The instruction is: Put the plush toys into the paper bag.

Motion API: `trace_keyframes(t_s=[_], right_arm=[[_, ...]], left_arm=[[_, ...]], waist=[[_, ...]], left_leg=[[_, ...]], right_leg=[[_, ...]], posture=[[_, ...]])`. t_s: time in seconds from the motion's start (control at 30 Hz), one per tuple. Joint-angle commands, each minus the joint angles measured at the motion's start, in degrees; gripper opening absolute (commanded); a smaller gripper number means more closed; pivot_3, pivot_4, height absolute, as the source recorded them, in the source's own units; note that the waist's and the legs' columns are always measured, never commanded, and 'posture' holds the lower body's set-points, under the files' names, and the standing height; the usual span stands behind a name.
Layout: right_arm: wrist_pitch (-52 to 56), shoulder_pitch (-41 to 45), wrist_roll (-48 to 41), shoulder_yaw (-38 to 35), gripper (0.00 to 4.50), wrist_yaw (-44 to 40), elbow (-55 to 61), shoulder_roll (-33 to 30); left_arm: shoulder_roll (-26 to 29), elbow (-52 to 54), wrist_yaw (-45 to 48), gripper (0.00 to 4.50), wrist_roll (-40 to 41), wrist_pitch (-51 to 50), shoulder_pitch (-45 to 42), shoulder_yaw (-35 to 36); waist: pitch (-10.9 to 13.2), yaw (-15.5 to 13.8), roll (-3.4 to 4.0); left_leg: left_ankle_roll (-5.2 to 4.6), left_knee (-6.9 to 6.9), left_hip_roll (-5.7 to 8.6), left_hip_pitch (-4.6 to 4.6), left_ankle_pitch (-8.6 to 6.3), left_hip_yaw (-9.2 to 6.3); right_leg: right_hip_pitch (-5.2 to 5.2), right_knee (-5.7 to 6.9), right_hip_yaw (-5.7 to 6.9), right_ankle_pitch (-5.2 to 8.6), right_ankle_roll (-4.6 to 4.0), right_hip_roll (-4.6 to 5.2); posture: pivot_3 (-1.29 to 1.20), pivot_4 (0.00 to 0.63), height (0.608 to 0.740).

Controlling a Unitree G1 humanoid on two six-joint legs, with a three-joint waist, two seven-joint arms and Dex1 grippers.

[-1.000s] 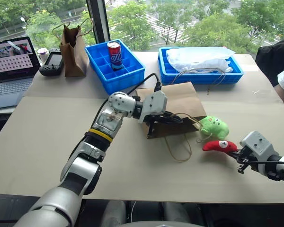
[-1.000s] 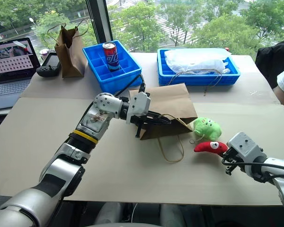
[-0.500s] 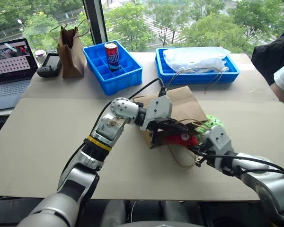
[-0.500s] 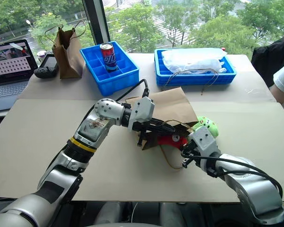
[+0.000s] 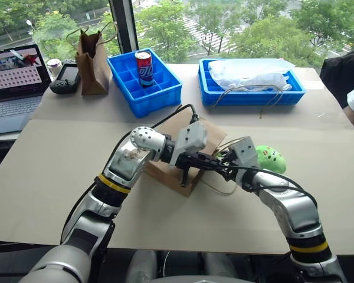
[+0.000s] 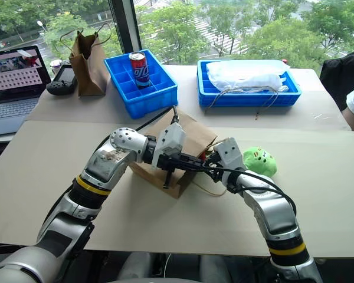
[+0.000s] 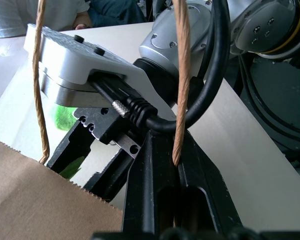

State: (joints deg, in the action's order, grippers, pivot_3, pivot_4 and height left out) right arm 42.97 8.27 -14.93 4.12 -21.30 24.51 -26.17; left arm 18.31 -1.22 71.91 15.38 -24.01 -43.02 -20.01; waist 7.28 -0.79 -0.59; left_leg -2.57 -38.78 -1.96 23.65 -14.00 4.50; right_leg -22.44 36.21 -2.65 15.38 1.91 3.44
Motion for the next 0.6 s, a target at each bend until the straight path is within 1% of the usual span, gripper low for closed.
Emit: trace_keyframes(t_s=[0.03,0.07,0.2,0.27,0.33,0.4,0.43,0.6], right_arm=[[1.89,-7.11,-4.67,-7.25,4.12,-3.52,9.80,-3.39],[2.70,-8.71,-5.98,-8.78,4.42,-4.34,11.65,-4.12],[5.70,-12.41,-7.69,-15.48,4.42,-5.75,17.02,-9.18],[6.94,-12.10,-7.76,-19.65,4.42,-6.39,16.96,-12.50],[7.47,-10.45,-6.11,-22.28,4.42,-5.61,13.83,-15.19],[5.85,-8.78,-4.35,-22.19,4.42,-5.57,9.55,-17.26],[4.27,-7.38,-2.87,-20.94,4.42,-5.18,6.04,-17.64],[0.86,-1.07,0.86,-14.99,4.42,-4.27,-8.27,-15.36]], left_arm=[[0.68,-2.38,-0.35,0.00,0.02,2.33,-2.65,2.04],[0.63,-3.02,-0.66,0.00,0.05,2.60,-2.91,2.24],[0.55,-4.45,-1.40,0.00,0.02,3.59,-3.27,2.48],[0.57,-4.97,-1.59,0.00,0.05,3.72,-3.46,2.64],[0.41,-5.36,-1.84,0.00,0.00,3.86,-3.65,2.70],[0.20,-5.61,-1.98,0.00,0.05,3.96,-3.81,2.64],[0.02,-5.78,-2.12,0.00,0.05,4.07,-3.96,2.62],[-0.48,-7.20,-2.70,0.00,-0.24,4.79,-5.21,2.93]], waist=[[0.00,-0.05,0.05],[0.00,-0.02,0.05],[0.00,0.50,0.04],[0.00,0.60,0.03],[0.01,0.70,0.01],[0.01,0.78,0.01],[0.01,0.78,0.01],[0.02,0.84,0.00]], left_leg=[[0.00,-0.01,0.02,0.09,0.00,-0.01],[-0.01,-0.01,0.04,0.10,0.00,-0.04],[-0.04,-0.03,0.04,0.07,-0.02,-0.06],[-0.04,-0.03,0.03,-0.02,-0.01,-0.07],[-0.05,-0.03,0.03,-0.21,-0.01,-0.08],[-0.06,-0.03,0.04,-0.28,0.00,-0.07],[-0.06,-0.03,0.04,-0.29,0.01,-0.07],[-0.07,0.01,0.08,-0.23,0.01,-0.04]], right_leg=[[-0.02,-0.01,-0.01,0.01,0.01,0.02],[-0.05,-0.01,-0.01,0.02,0.04,0.04],[-0.03,-0.03,-0.05,0.02,0.04,-0.02],[0.01,0.03,-0.05,0.02,0.03,-0.06],[0.15,0.05,-0.07,0.01,0.00,-0.10],[0.20,0.05,-0.09,0.00,-0.01,-0.10],[0.20,0.04,-0.10,0.00,-0.01,-0.10],[0.13,0.02,-0.16,0.00,-0.01,-0.12]], posture=[[0.00,0.150,0.724],[0.00,0.150,0.724],[0.00,0.150,0.724],[0.00,0.150,0.724],[0.00,0.150,0.724],[0.00,0.150,0.724],[0.00,0.150,0.724],[0.00,0.150,0.724]])
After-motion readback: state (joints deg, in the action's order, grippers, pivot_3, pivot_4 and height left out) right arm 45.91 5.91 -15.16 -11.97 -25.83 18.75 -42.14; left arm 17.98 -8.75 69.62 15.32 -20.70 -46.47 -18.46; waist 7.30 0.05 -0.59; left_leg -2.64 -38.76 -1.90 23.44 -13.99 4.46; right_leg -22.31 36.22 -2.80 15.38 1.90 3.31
